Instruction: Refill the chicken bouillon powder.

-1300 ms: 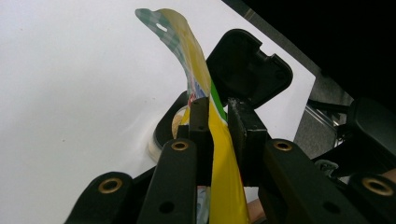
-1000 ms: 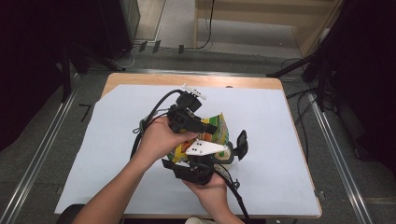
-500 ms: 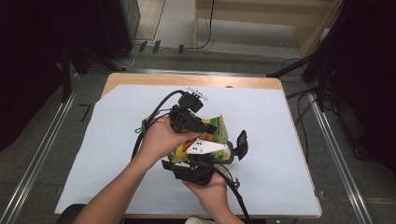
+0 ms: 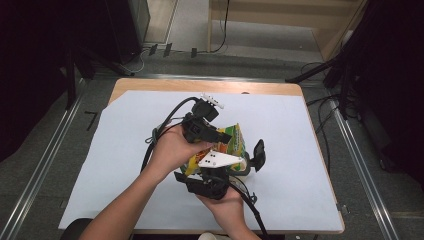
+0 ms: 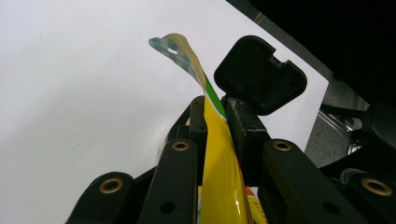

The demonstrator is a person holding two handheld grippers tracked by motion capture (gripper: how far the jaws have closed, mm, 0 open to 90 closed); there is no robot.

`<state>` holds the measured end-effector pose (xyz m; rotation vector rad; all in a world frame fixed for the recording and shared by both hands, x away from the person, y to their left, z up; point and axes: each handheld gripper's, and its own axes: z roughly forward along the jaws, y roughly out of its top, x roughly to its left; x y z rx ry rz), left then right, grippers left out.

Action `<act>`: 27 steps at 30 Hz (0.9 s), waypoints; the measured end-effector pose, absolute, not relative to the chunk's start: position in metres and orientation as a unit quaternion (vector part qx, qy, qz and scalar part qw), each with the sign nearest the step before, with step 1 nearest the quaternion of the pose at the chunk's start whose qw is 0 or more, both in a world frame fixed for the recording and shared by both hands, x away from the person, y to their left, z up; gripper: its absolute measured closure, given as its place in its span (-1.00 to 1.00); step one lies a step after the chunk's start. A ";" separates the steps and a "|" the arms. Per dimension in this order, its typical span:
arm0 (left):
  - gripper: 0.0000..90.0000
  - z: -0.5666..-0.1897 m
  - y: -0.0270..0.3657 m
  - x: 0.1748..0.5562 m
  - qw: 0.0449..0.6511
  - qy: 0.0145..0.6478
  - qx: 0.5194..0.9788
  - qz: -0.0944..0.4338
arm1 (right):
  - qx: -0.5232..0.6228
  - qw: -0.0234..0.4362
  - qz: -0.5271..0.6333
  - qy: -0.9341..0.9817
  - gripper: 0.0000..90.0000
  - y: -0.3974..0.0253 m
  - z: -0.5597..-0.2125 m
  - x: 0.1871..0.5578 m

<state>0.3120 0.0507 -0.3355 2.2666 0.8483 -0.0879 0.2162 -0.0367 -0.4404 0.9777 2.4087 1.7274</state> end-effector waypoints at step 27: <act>0.79 -0.336 0.054 0.315 0.354 0.334 0.872 -0.043 | 0.308 0.015 0.551 0.776 0.52 -0.034 -0.440 0.215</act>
